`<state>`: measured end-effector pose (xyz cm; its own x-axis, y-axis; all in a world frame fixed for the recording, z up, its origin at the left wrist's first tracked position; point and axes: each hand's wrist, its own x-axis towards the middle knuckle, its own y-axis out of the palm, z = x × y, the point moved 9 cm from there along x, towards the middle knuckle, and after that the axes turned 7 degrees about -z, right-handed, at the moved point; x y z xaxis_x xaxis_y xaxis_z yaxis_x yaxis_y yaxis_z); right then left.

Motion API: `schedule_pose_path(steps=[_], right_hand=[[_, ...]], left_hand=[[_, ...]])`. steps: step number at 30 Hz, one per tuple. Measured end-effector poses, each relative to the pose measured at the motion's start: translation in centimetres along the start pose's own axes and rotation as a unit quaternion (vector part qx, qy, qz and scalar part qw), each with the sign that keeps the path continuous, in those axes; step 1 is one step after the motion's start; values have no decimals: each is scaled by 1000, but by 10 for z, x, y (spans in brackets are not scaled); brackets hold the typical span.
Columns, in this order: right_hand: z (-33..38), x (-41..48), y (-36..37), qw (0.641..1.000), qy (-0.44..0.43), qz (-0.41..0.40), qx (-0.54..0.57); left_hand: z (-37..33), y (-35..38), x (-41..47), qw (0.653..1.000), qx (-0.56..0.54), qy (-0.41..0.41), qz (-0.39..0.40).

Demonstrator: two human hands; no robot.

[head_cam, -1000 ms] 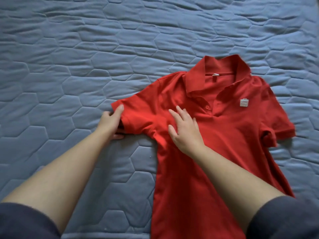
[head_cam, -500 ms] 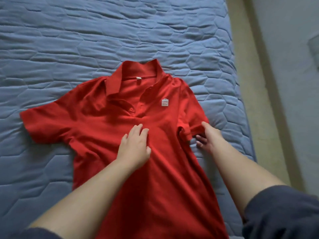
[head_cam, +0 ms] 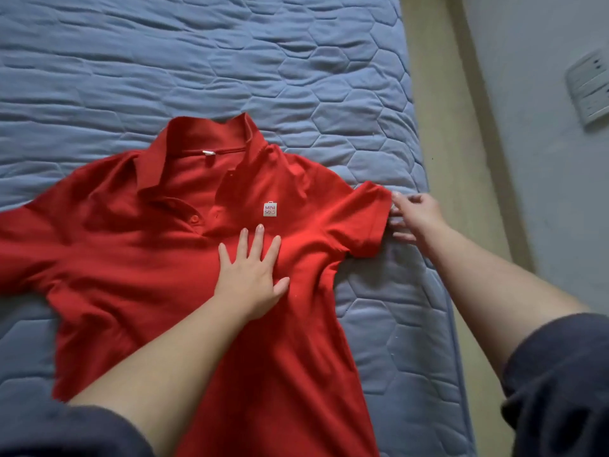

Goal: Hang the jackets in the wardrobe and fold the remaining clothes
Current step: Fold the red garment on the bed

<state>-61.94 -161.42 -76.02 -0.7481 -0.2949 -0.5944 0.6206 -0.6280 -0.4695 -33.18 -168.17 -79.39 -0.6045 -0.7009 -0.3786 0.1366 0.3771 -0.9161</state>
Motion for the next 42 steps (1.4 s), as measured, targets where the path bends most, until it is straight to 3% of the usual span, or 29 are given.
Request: schedule_pose_path(steps=[3,5,7,10,11,16,19,22,25,28,30,33,36,39,42], right_hand=[[-42,-19,28,992,67,109,6],[-66,-28,40,986,94,134,-7],[-68,-24,41,991,86,99,12],[-35,-5,13,998,-29,-51,9],[-31,-4,9,997,-48,-63,-1],[-120,-79,34,984,119,131,10],[-160,-129,45,965,112,234,-35],[-164,-143,42,954,35,264,-137],[-172,-143,16,957,-19,195,-212],[-198,-157,4,963,79,208,-151],[-218,-175,6,945,133,264,-142],[-250,-206,-4,902,123,334,-246],[-277,-220,-29,875,95,332,-338],[-300,-235,-51,860,138,332,-361],[-317,-254,-59,817,205,369,-393]], left_hand=[[5,21,3,997,51,12,54],[8,24,7,996,51,9,76],[4,19,8,998,35,4,46],[-5,11,-8,999,11,18,-50],[-7,12,-16,997,12,31,-67],[-15,19,-40,993,21,82,-77],[-27,25,-56,993,18,108,-40],[-33,29,-74,992,35,124,-1],[-33,30,-84,989,52,136,26],[-34,29,-88,988,61,138,35],[-35,28,-89,988,64,133,36],[-37,28,-92,990,65,122,42],[-41,30,-98,989,66,114,59],[-45,31,-105,988,66,113,84],[-47,31,-109,985,72,117,107]])
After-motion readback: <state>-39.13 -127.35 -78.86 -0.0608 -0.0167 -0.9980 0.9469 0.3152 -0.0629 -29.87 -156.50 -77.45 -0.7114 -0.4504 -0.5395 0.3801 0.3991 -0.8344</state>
